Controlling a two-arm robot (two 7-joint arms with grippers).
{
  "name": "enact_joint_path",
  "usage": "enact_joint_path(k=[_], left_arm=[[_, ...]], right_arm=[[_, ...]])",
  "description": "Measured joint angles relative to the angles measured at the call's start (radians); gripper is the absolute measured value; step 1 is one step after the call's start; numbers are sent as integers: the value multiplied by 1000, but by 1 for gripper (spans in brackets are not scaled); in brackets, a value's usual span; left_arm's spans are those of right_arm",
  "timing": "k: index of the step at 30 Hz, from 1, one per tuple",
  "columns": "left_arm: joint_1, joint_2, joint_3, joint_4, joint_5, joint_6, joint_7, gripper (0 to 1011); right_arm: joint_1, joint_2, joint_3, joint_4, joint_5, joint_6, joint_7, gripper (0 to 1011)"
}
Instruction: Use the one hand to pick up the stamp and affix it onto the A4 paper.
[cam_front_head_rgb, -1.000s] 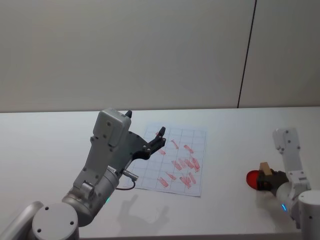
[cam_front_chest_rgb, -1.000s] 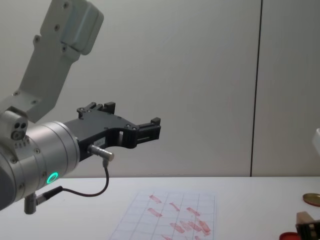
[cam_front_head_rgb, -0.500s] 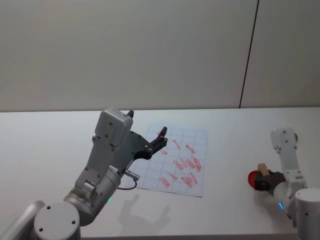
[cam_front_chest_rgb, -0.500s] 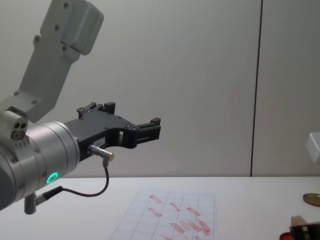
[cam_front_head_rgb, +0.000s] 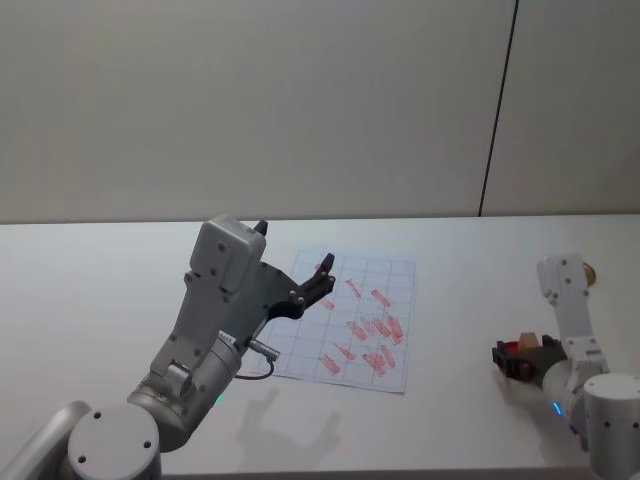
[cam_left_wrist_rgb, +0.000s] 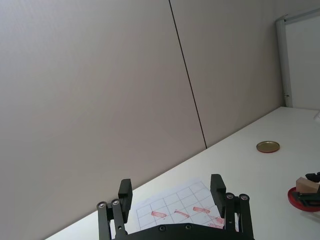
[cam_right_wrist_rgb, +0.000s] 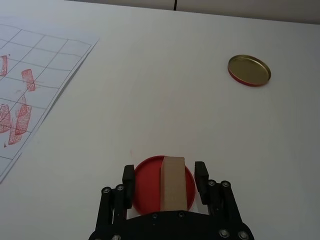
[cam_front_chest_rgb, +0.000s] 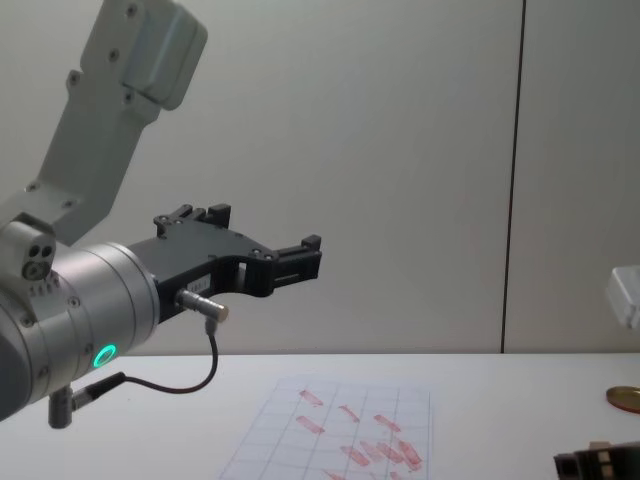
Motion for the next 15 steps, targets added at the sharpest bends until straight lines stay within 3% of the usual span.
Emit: enact_joint_path(k=[9,11,15], left_arm=[[0,0,0,0,0,0,0,993],[0,0,0,0,0,0,0,993],[0,0,0,0,0,0,0,993]], right_arm=[[-23,0,3,-69,11,-14,0,904],[-30,1,5,-87,14,-16,1,992],[-52,4,10,-143,23,-20,4,1001]])
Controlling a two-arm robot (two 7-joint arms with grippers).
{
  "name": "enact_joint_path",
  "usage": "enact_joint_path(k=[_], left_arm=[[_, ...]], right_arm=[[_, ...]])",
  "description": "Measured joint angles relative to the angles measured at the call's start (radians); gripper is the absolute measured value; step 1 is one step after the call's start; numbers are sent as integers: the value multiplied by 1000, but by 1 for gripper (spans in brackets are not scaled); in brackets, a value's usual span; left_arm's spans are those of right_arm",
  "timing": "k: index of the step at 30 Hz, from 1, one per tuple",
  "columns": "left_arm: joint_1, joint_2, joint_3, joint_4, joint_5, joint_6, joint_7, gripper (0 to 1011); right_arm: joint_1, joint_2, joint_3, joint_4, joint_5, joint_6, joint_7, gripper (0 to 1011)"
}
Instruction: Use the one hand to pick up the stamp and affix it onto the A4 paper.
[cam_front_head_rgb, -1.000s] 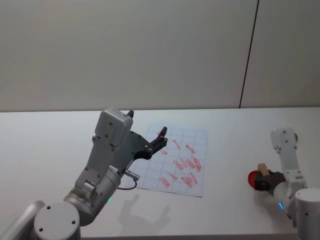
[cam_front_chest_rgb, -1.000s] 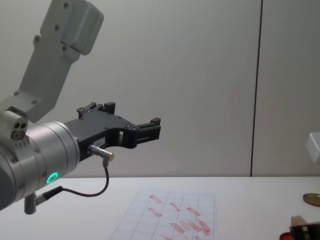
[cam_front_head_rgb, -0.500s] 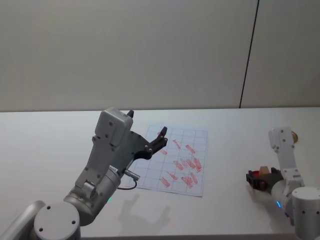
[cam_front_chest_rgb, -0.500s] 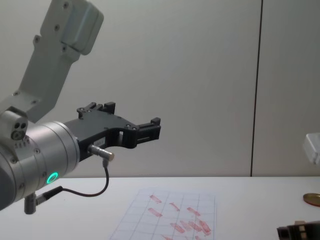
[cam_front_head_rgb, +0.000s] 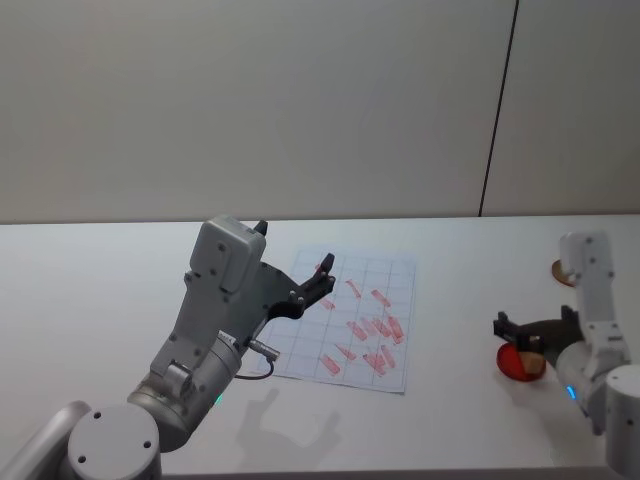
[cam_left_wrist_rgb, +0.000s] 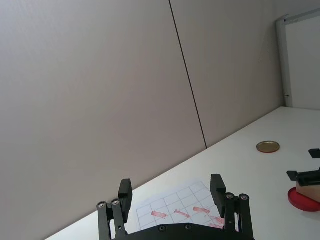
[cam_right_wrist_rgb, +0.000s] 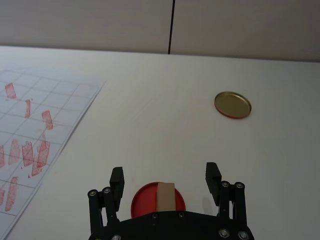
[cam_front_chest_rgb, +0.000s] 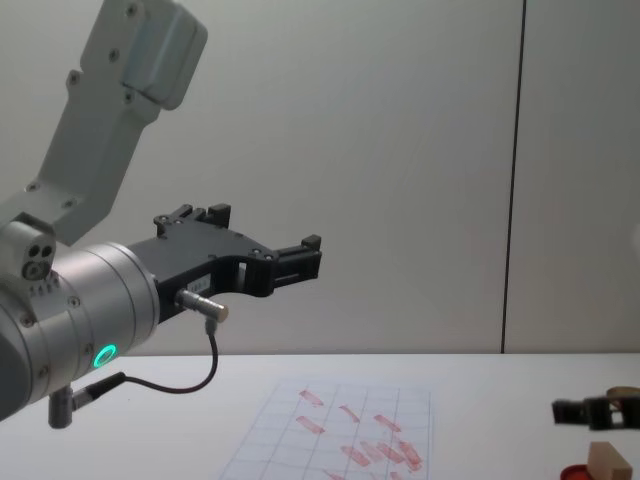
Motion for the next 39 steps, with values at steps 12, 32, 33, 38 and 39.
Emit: enact_joint_path(k=[12,32,33,38,39], left_arm=[[0,0,0,0,0,0,0,993],[0,0,0,0,0,0,0,993],[0,0,0,0,0,0,0,993],[0,0,0,0,0,0,0,993],[0,0,0,0,0,0,0,993]], right_arm=[[-108,23,31,-191,43,-52,23,1001],[-209,51,65,-323,81,-140,57,1001],[-211,51,66,-325,82,-141,57,1001],[-219,53,69,-337,85,-148,60,1001],[-221,54,69,-339,86,-150,61,1001]])
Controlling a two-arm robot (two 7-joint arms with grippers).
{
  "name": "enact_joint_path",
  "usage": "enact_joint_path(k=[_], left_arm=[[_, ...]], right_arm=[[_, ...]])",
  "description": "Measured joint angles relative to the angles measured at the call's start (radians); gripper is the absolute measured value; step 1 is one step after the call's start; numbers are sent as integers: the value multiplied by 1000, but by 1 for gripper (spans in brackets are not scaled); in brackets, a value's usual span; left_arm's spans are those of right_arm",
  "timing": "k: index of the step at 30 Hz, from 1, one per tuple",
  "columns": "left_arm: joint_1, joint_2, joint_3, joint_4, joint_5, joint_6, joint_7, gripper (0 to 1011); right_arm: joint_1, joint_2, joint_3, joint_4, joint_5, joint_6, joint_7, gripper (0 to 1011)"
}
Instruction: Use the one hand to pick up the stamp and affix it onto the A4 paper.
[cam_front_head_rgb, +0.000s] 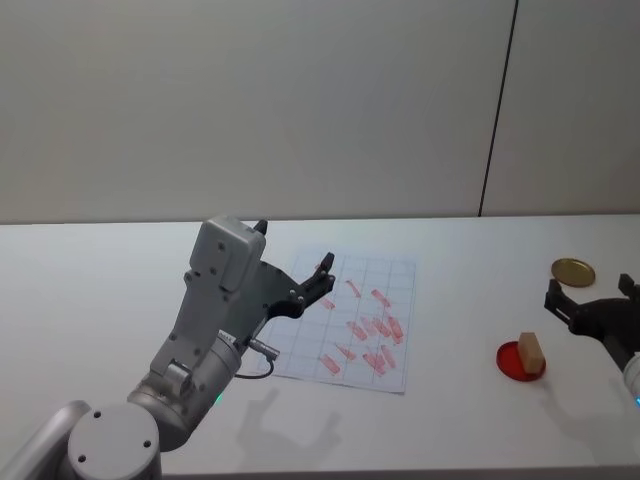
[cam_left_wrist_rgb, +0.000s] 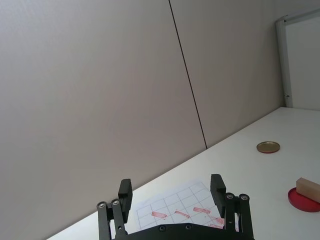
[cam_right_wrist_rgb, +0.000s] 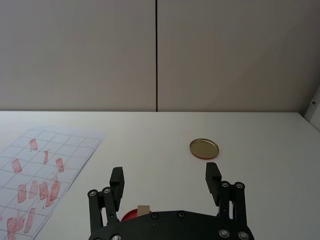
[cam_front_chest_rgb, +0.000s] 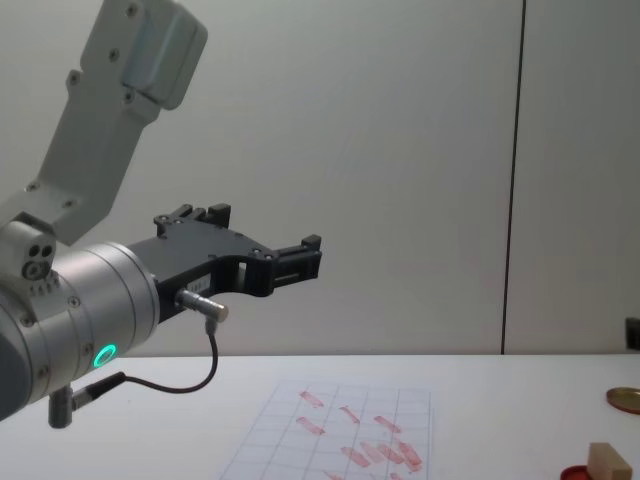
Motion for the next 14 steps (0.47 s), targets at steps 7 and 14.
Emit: enact_joint_path(k=[7,14], left_arm=[[0,0,0,0,0,0,0,993],[0,0,0,0,0,0,0,993]], right_arm=[[-6,2,2,-8,2,-5,2,1001],[-9,2,3,-12,3,-8,3,1001]])
